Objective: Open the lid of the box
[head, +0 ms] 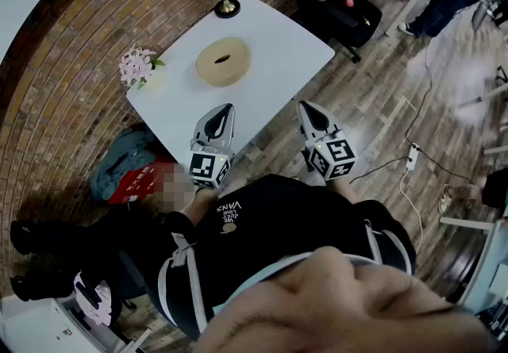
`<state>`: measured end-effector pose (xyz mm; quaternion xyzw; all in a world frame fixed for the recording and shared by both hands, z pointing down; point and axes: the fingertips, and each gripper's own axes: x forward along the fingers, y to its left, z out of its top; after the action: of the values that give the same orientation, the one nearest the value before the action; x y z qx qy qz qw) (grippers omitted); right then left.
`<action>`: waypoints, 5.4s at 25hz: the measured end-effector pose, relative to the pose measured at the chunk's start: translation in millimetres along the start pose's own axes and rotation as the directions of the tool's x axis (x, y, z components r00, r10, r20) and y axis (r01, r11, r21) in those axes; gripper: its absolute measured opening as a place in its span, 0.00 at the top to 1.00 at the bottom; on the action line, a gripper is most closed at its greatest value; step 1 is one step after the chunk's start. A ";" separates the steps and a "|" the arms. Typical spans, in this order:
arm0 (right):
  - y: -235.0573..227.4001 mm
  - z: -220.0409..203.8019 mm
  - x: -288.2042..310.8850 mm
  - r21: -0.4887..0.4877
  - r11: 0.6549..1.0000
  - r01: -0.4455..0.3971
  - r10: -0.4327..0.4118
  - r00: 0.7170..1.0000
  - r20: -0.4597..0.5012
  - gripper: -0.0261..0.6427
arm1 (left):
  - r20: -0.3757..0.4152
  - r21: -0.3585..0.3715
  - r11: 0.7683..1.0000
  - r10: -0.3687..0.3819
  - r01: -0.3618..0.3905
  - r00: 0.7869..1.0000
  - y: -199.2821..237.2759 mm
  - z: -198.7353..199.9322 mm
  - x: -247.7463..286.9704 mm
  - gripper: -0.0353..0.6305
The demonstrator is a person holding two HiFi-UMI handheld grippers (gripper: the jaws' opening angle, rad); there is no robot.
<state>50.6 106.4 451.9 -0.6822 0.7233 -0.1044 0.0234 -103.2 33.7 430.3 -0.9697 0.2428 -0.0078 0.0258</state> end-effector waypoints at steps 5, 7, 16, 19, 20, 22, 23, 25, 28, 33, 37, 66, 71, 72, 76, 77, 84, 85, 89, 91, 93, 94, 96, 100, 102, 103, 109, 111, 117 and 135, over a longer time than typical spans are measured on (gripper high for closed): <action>-16.6 4.2 -2.5 0.031 1.000 -0.001 0.000 1.000 0.026 0.96 | -0.003 0.014 1.000 0.021 -0.021 1.000 -11.3 -3.0 8.2 0.93; -22.7 5.4 -4.1 0.035 0.999 -0.019 0.018 0.999 0.034 0.96 | 0.001 0.010 0.999 0.036 -0.036 0.999 -16.7 -3.6 12.0 0.93; -45.6 -6.5 -14.3 0.047 0.992 -0.119 0.118 0.993 0.008 0.96 | -0.009 -0.021 0.992 0.124 -0.124 0.992 -47.9 -13.5 21.5 0.93; -52.4 -10.7 -12.2 0.057 0.989 -0.133 0.134 0.991 -0.007 0.96 | -0.030 -0.020 0.990 0.139 -0.140 0.990 -54.7 -19.7 23.2 0.93; -54.0 -11.6 -11.8 0.063 0.989 -0.135 0.136 0.991 -0.007 0.96 | -0.037 -0.019 0.990 0.142 -0.142 0.989 -55.9 -21.5 23.5 0.93; -56.1 -13.4 -10.2 0.072 0.988 -0.134 0.135 0.991 -0.008 0.96 | -0.047 -0.022 0.989 0.145 -0.146 0.988 -54.9 -24.2 23.7 0.93; -56.8 -14.0 -7.8 0.074 0.989 -0.131 0.132 0.991 -0.009 0.96 | -0.048 -0.024 0.989 0.146 -0.147 0.988 -52.2 -24.5 24.2 0.93; -57.5 -14.1 0.6 0.077 0.990 -0.122 0.123 0.992 -0.012 0.96 | -0.047 -0.022 0.989 0.144 -0.145 0.988 -43.4 -23.8 26.7 0.93; -57.4 -12.1 13.2 0.089 0.991 -0.099 0.099 0.995 -0.004 0.96 | -0.048 -0.010 0.992 0.128 -0.129 0.991 -29.2 -23.4 30.9 0.93; -51.0 -10.3 34.2 0.102 0.992 -0.072 0.072 0.997 0.003 0.96 | -0.048 -0.011 0.995 0.103 -0.104 0.993 -4.4 -23.1 38.7 0.93; -43.3 -10.4 52.6 0.112 0.992 -0.052 0.052 0.999 0.008 0.96 | -0.043 -0.003 0.997 0.078 -0.078 0.996 17.4 -22.4 42.5 0.93; -22.2 -17.8 146.3 0.111 0.994 0.024 -0.022 1.000 -0.020 0.96 | -0.035 -0.025 1.000 0.011 -0.012 0.999 115.3 -37.2 55.2 0.93; -39.3 -8.7 169.5 0.098 0.995 -0.026 0.029 0.999 -0.023 0.96 | -0.046 -0.017 0.998 0.065 -0.066 0.997 122.3 -36.6 71.1 0.93; -43.0 -7.8 175.4 0.096 0.995 -0.036 0.039 0.999 -0.027 0.96 | -0.049 -0.017 0.997 0.076 -0.077 0.996 124.8 -37.1 75.0 0.93; -56.6 -5.3 196.5 0.091 0.993 -0.078 0.082 0.996 -0.046 0.96 | -0.061 -0.011 0.994 0.112 -0.113 0.992 132.0 -40.1 92.3 0.93; -59.8 -4.2 201.7 0.088 0.992 -0.089 0.094 0.994 -0.050 0.96 | -0.065 -0.010 0.993 0.120 -0.121 0.991 133.3 -41.4 96.7 0.93; -78.6 -4.0 240.4 0.065 0.984 -0.168 0.173 0.981 -0.086 0.96 | -0.108 0.006 0.986 0.163 -0.164 0.981 143.5 -55.0 129.3 0.93; -80.2 -5.2 245.8 0.064 0.982 -0.179 0.185 0.979 -0.091 0.96 | -0.116 0.009 0.986 0.167 -0.167 0.979 145.2 -58.1 133.0 0.93; -87.2 -9.9 264.9 0.045 0.973 -0.227 0.230 0.967 -0.109 0.96 | -0.137 0.020 0.983 0.184 -0.183 0.973 151.4 -67.5 147.2 0.93; -90.1 -13.8 273.9 0.035 0.966 -0.258 0.260 0.958 -0.117 0.96 | -0.142 0.026 0.982 0.188 -0.186 0.972 154.3 -70.5 154.5 0.93; -92.4 -18.5 281.5 0.030 0.957 -0.287 0.289 0.949 -0.127 0.96 | -0.156 0.041 0.984 0.180 -0.176 0.971 154.7 -74.8 162.0 0.93; -93.1 -21.4 285.0 0.026 0.954 -0.300 0.301 0.944 -0.135 0.95 | -0.171 0.051 0.985 0.173 -0.167 0.970 154.3 -78.9 165.3 0.93; -93.7 -29.7 291.9 0.013 0.945 -0.327 0.325 0.932 -0.160 0.95 | -0.197 0.070 0.986 0.161 -0.150 0.967 154.2 -86.9 171.4 0.93; -93.5 -47.5 300.7 -0.006 0.917 -0.398 0.389 0.900 -0.196 0.95 | -0.214 0.088 0.986 0.160 -0.144 0.964 154.2 -93.7 181.6 0.93; -93.8 -54.1 304.1 -0.015 0.906 -0.423 0.411 0.887 -0.209 0.95 | -0.233 0.087 0.986 0.160 -0.144 0.959 153.8 -97.7 184.1 0.93; -94.3 -57.6 305.9 -0.022 0.901 -0.433 0.418 0.882 -0.219 0.95 | -0.239 0.086 0.986 0.160 -0.143 0.958 154.0 -99.6 185.5 0.93; -96.2 -80.0 313.3 -0.046 0.865 -0.500 0.467 0.836 -0.289 0.95 | -0.283 0.108 0.985 0.160 -0.135 0.946 159.0 -115.5 191.8 0.93; -96.7 -87.9 315.5 -0.056 0.854 -0.517 0.476 0.820 -0.316 0.85 | -0.305 0.110 0.986 0.155 -0.127 0.940 161.4 -120.9 194.1 0.88; -93.9 -111.6 319.4 -0.101 0.808 -0.581 0.501 0.767 -0.401 0.73 | -0.405 0.141 0.989 0.093 -0.038 0.910 155.5 -140.8 199.1 0.71; -91.9 -152.5 330.7 -0.140 0.706 -0.695 0.540 0.655 -0.528 0.55 | -0.718 0.135 0.959 -0.079 0.250 0.691 144.6 -207.6 201.9 0.40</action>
<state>91.5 -207.7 653.7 -0.3402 0.9051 -0.1217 -0.2242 1.1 -198.5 630.3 -0.9011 0.1431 -0.4075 0.0383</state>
